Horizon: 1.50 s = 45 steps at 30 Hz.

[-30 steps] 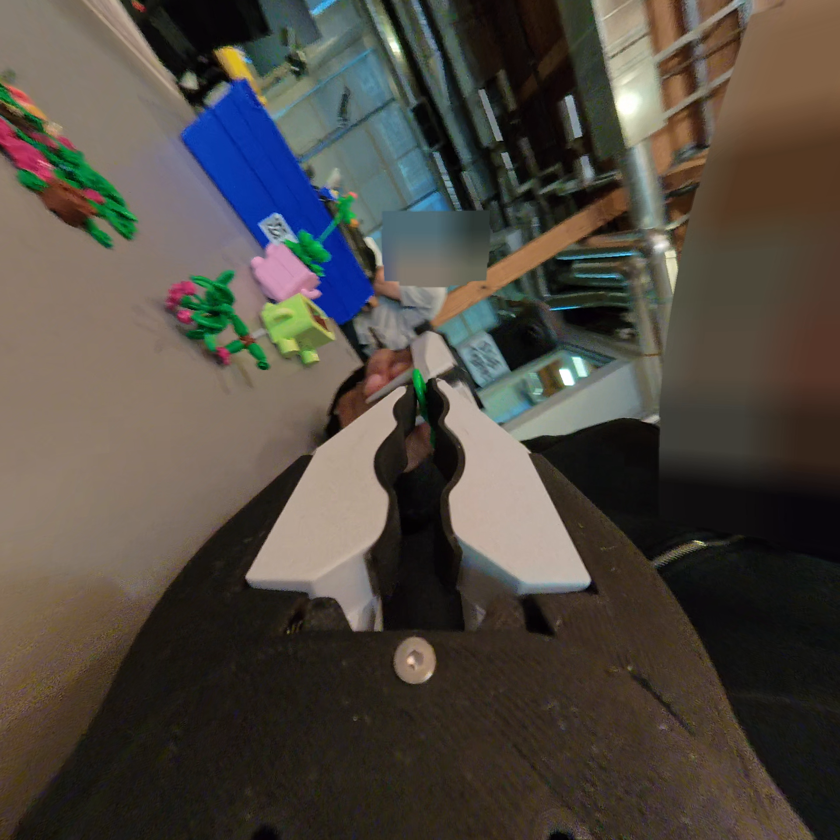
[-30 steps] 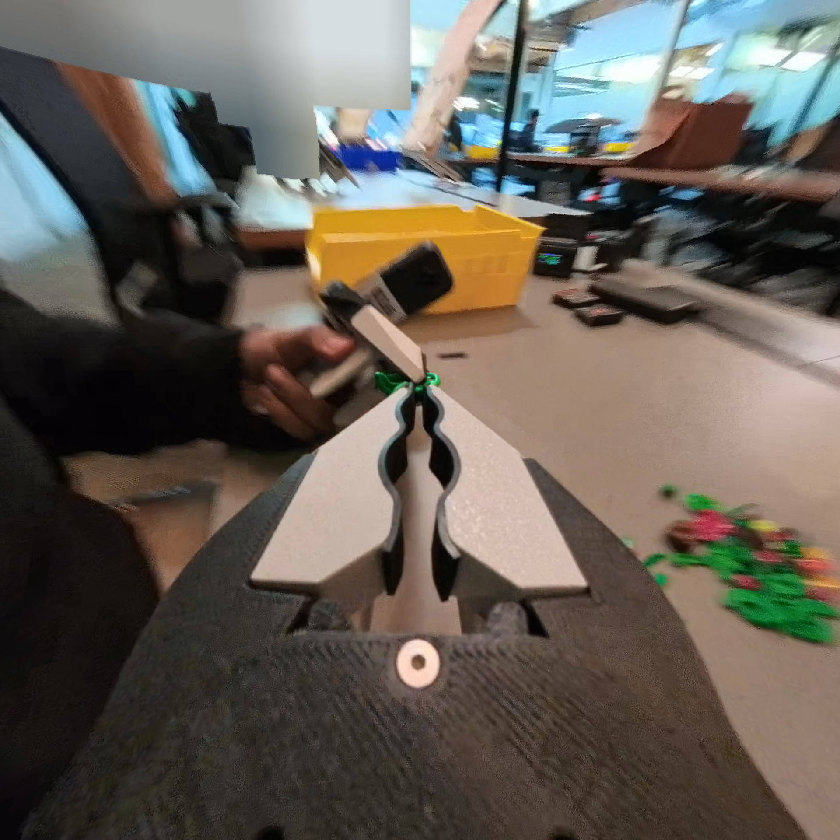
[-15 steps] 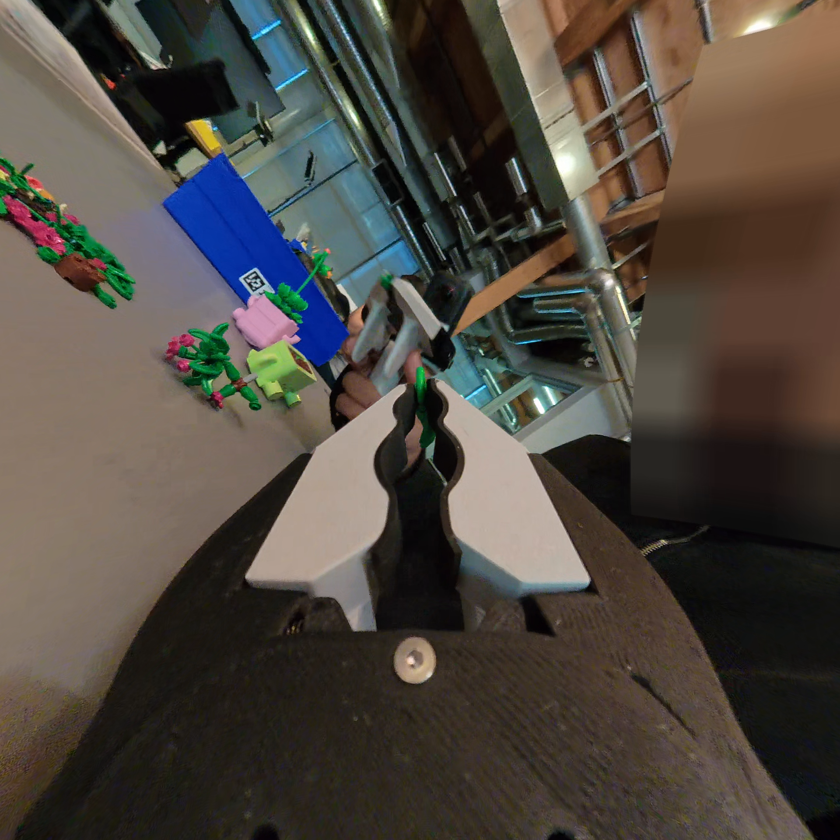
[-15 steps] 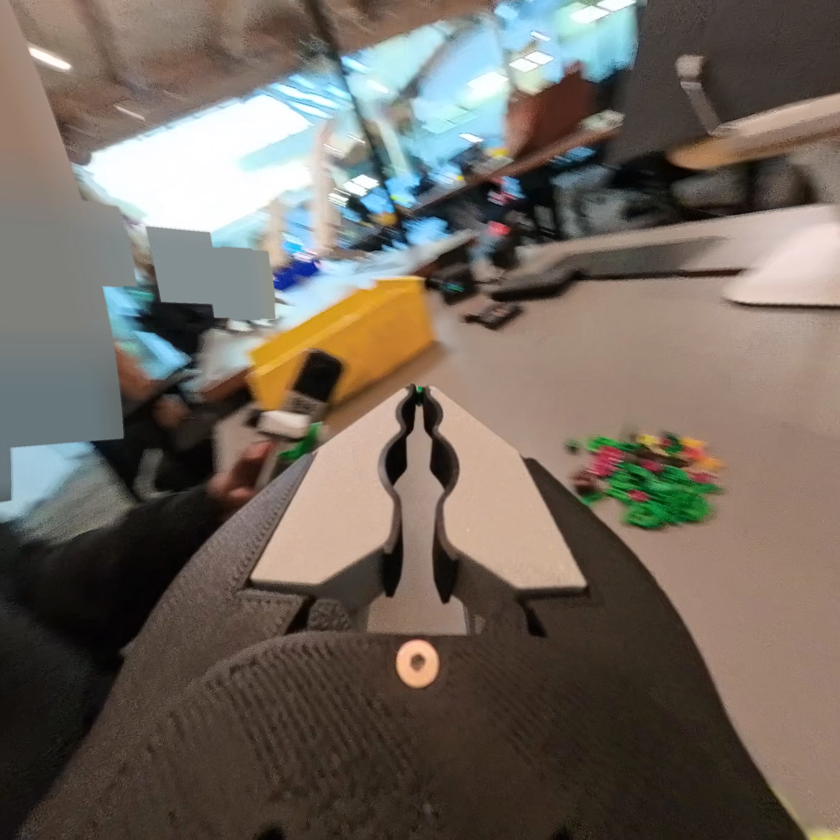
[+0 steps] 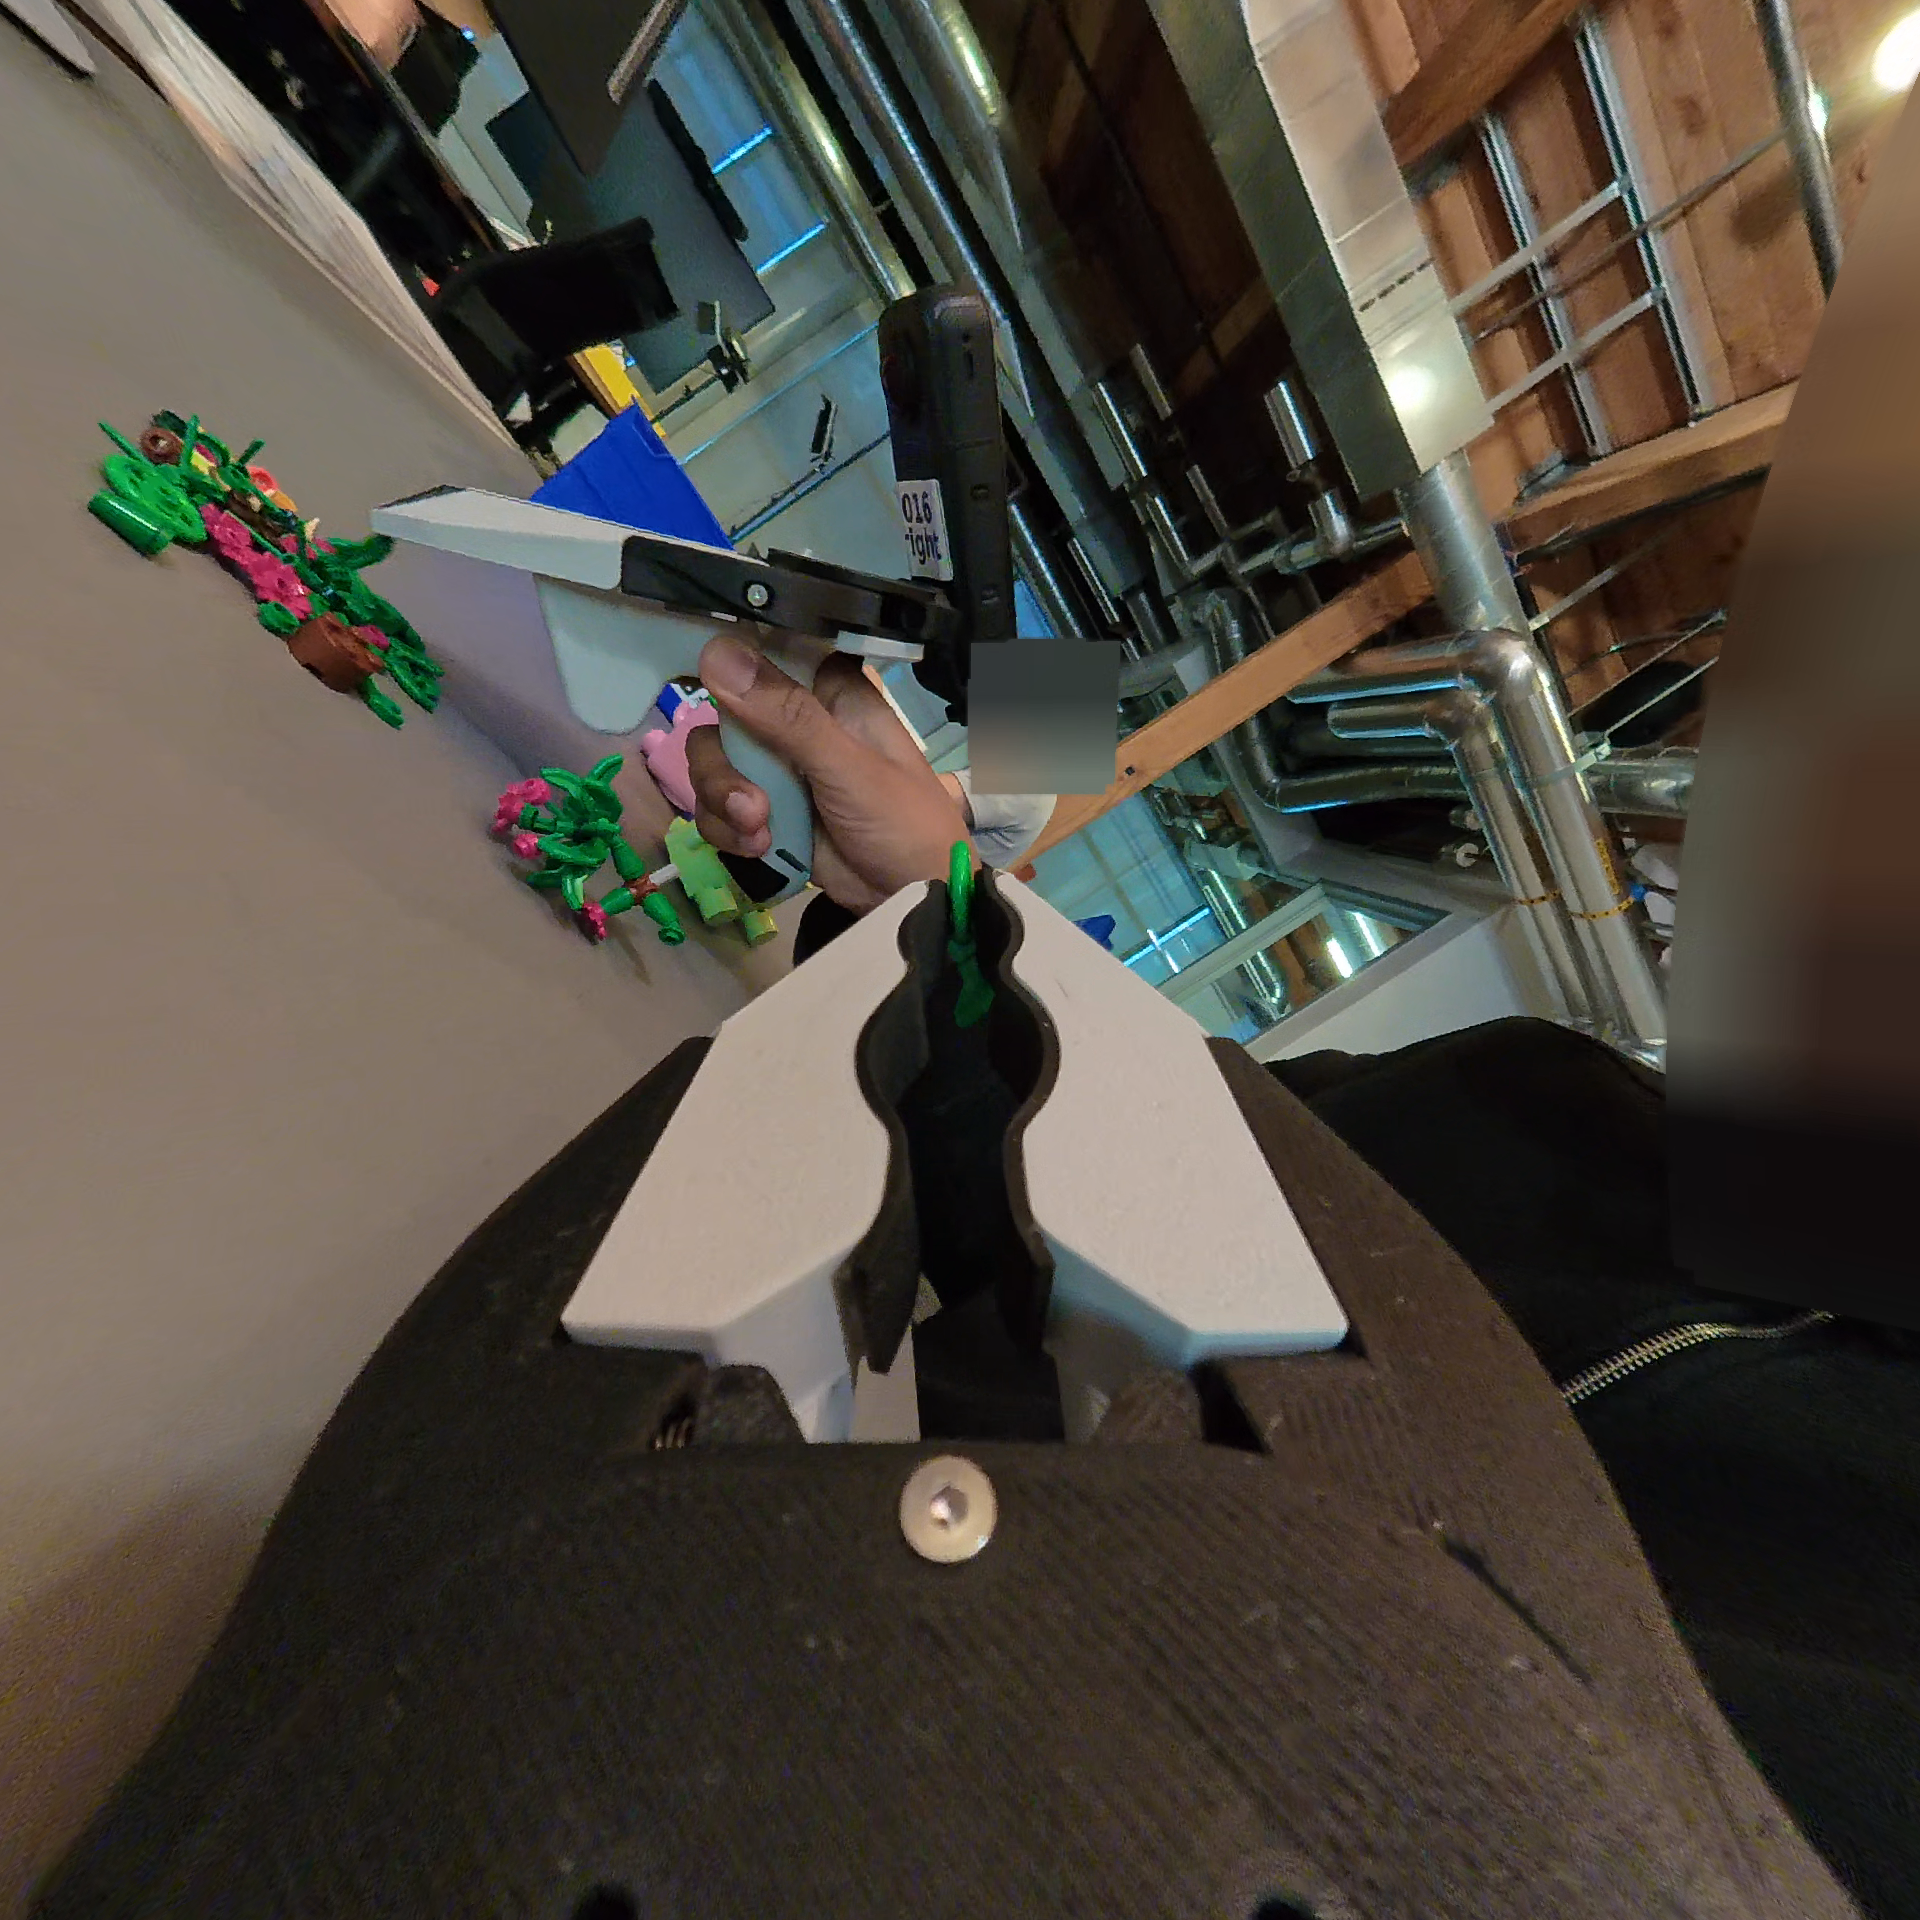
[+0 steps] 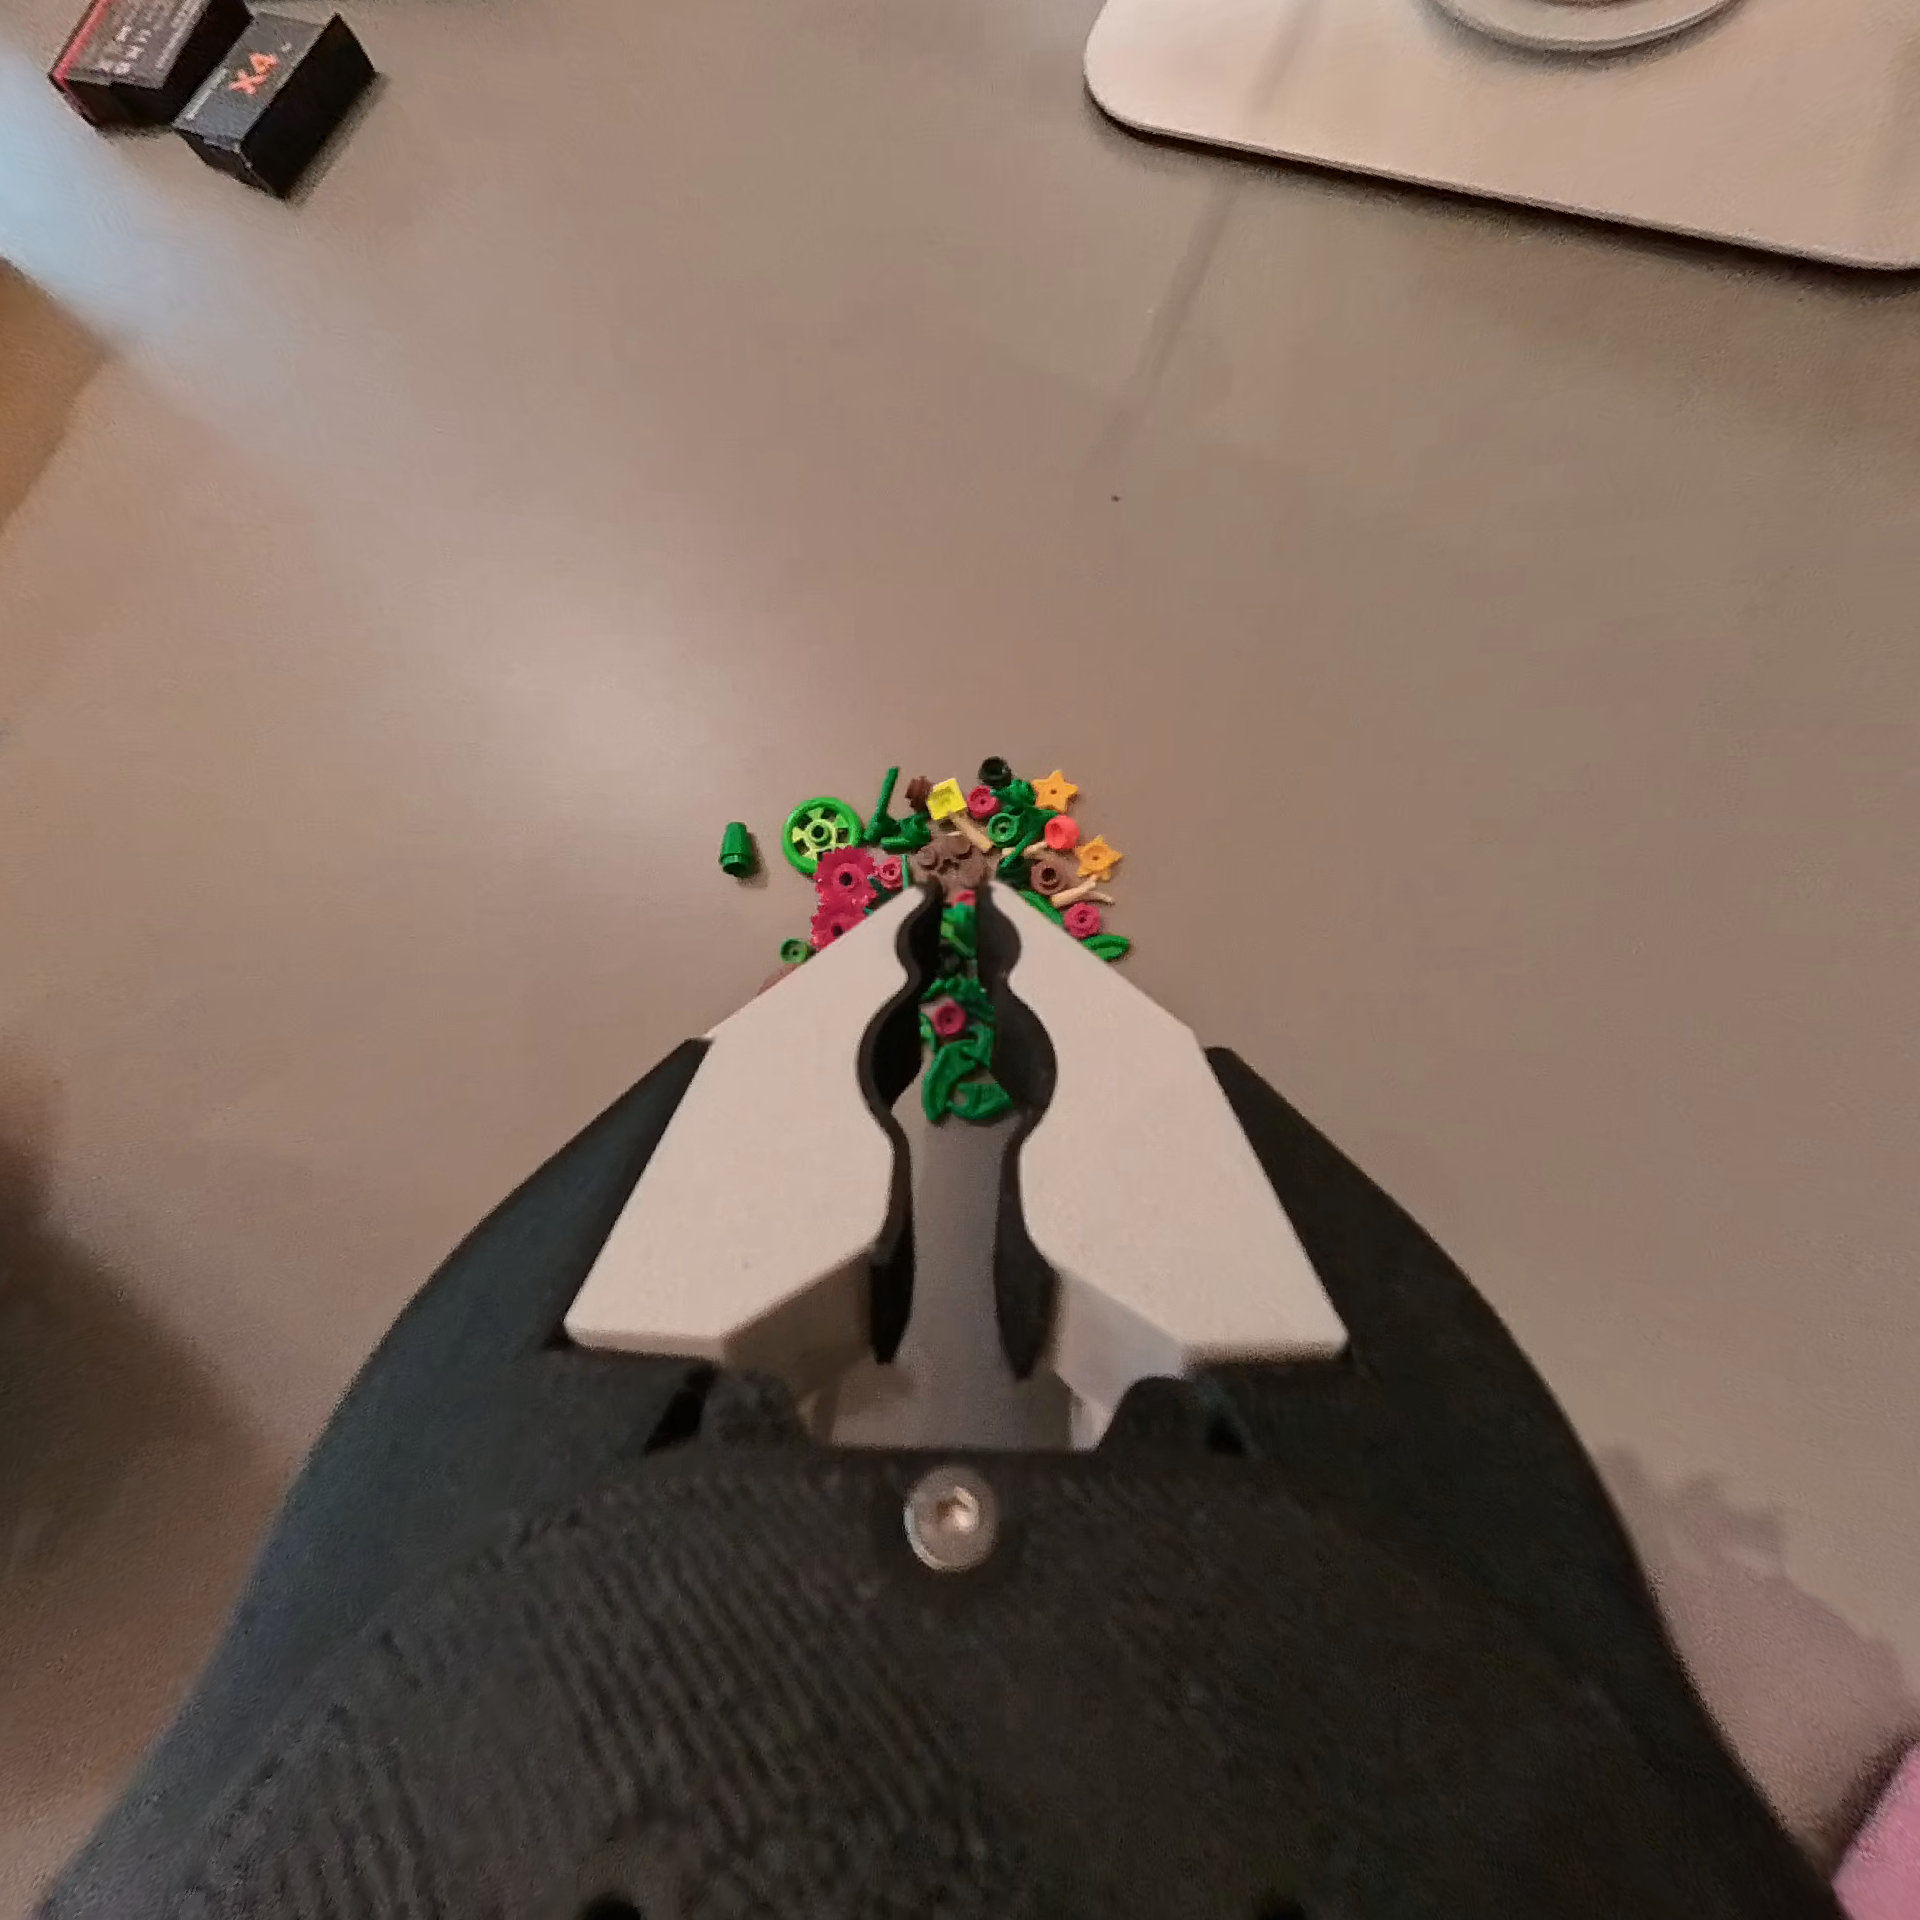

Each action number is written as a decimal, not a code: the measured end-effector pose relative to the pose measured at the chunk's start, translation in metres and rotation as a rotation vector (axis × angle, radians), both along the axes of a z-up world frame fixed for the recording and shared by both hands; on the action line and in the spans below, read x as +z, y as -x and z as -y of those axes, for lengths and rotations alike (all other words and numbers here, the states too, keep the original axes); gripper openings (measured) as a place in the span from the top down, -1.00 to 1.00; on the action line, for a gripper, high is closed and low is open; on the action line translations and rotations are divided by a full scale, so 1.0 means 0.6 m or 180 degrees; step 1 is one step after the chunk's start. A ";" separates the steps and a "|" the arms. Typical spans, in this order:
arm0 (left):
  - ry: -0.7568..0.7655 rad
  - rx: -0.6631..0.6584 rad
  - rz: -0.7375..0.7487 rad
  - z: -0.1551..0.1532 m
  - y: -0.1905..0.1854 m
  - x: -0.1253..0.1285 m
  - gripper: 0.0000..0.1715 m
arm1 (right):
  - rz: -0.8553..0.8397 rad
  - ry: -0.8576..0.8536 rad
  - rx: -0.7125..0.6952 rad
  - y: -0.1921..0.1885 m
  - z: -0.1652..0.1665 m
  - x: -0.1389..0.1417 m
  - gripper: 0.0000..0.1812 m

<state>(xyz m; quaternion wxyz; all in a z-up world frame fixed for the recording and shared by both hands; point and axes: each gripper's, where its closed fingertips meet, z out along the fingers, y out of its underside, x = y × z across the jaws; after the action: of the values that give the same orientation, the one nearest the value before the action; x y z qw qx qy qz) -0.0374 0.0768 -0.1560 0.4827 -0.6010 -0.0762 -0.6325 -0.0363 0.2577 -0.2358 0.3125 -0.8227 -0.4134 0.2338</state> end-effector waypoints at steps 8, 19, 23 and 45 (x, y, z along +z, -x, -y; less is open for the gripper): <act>0.0014 0.0146 -0.0073 -0.005 0.004 -0.003 1.00 | -0.0561 -0.0062 0.0342 0.010 0.047 0.070 0.76; 0.0049 0.0369 -0.0078 -0.013 0.018 -0.005 0.99 | -0.1384 -0.1086 0.1982 0.007 0.300 0.129 0.76; 0.0066 0.0297 -0.0098 -0.013 0.013 -0.007 0.99 | -0.1073 -0.1828 0.2114 0.008 0.301 0.129 0.86; -0.0240 -0.0592 0.0382 0.022 -0.048 0.031 1.00 | -0.1991 0.0218 0.2843 -0.043 0.342 0.162 1.00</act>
<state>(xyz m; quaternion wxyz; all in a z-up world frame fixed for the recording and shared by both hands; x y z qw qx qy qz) -0.0087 0.0634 -0.1373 0.4388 -0.5479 -0.0249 -0.7118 -0.0108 0.0523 -0.1388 0.2639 -0.4680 -0.6020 0.5906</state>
